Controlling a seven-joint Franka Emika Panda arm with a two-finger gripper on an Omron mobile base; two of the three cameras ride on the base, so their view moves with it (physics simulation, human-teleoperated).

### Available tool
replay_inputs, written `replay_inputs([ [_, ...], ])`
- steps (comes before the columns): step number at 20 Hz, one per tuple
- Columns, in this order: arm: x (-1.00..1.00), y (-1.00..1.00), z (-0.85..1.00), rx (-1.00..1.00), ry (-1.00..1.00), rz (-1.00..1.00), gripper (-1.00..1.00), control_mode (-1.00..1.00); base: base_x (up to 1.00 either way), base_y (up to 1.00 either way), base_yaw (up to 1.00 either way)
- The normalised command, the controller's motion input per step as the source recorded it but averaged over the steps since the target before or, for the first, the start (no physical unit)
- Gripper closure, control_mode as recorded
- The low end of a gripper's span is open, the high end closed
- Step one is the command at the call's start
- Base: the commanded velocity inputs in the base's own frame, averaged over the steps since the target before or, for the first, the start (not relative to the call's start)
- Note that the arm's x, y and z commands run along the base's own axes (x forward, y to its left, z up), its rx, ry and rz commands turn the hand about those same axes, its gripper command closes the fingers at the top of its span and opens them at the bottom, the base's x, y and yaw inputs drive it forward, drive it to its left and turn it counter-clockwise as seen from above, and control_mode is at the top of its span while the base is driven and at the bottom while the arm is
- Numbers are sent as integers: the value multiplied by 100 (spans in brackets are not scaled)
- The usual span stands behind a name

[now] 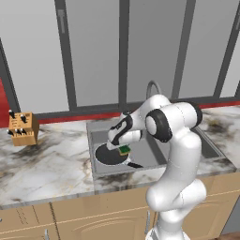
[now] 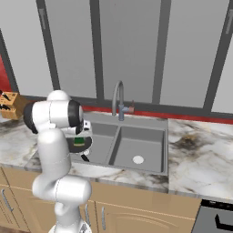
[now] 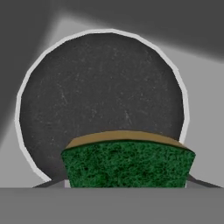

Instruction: Pick the pan and sponge and place them into the sink. Then turn on the water.

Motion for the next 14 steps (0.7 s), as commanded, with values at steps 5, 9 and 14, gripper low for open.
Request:
replay_inputs([
  [5, 6, 15, -26, 2, -1, 1, 100, -100, 0, 0, 0],
  [9, 11, 4, -19, 1, -4, 1, 100, -100, 0, 0, 0],
  [14, 18, 0, -15, 1, -3, 2, 100, -100, 0, 0, 0],
])
